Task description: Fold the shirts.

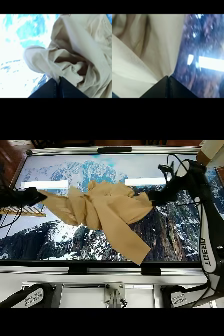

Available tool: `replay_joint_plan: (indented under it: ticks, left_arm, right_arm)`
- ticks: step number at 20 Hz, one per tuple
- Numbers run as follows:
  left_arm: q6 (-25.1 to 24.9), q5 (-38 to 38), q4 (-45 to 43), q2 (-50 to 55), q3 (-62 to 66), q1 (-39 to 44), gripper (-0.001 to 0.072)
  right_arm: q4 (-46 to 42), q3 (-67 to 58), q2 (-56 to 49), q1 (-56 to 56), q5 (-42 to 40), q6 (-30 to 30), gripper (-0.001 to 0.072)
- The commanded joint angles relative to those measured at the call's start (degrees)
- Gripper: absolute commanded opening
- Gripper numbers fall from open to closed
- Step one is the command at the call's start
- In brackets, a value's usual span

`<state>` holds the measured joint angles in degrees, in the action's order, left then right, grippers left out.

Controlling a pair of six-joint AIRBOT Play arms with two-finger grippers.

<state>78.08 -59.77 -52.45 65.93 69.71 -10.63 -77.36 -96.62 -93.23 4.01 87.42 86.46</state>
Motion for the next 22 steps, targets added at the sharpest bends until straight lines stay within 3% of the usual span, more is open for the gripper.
replay_joint_plan:
  ticks: [1,5,9,10,11,12,13,14,15,16,19,22]
  left_arm:
    - [1.2,4.4,1.6,2.9,4.2,6.1,0.0047]
    - [0.5,4.3,1.9,10.2,7.3,13.2,0.0048]
    - [0.6,4.1,1.9,16.1,11.2,11.8,0.0048]
    - [0.6,3.4,1.9,16.6,12.0,10.4,0.0048]
    - [0.6,2.0,1.9,16.9,12.7,8.8,0.0048]
    - [0.6,0.2,1.9,16.9,13.1,7.2,0.0049]
    - [0.6,-2.1,1.9,16.9,13.1,5.4,0.0088]
    - [0.6,-4.7,1.9,17.0,13.1,3.5,0.0298]
    - [0.9,-7.6,1.9,17.0,13.1,1.8,0.057]
    - [2.1,-11.1,1.9,17.0,13.1,0.2,0.072]
    - [5.8,-23.9,2.0,16.7,11.8,-3.9,0.072]
    - [5.8,-23.7,2.0,12.6,-1.0,-3.8,0.072]
  right_arm:
    - [-1.9,11.5,7.2,-2.0,3.9,0.3,0.0058]
    - [1.5,36.6,20.7,-2.0,1.9,2.7,0.0059]
    - [20.8,58.0,33.7,-2.0,-7.3,-0.7,0.006]
    - [22.5,58.7,34.8,-2.0,-9.4,-1.5,0.011]
    - [24.3,58.2,35.3,-2.0,-11.1,-2.7,0.0374]
    - [26.1,56.8,35.3,-2.1,-11.7,-4.5,0.0568]
    - [27.0,54.4,35.2,-2.1,-12.5,-5.2,0.0569]
    - [27.0,51.5,35.2,-2.1,-13.2,-5.3,0.0569]
    - [26.4,47.6,35.2,-2.1,-14.3,-5.3,0.0568]
    - [25.2,43.8,35.2,-2.1,-15.6,-5.3,0.0568]
    - [17.9,32.1,34.2,-2.1,-23.0,-2.7,0.0568]
    - [13.7,24.0,28.9,-2.1,-26.5,-1.6,0.0568]
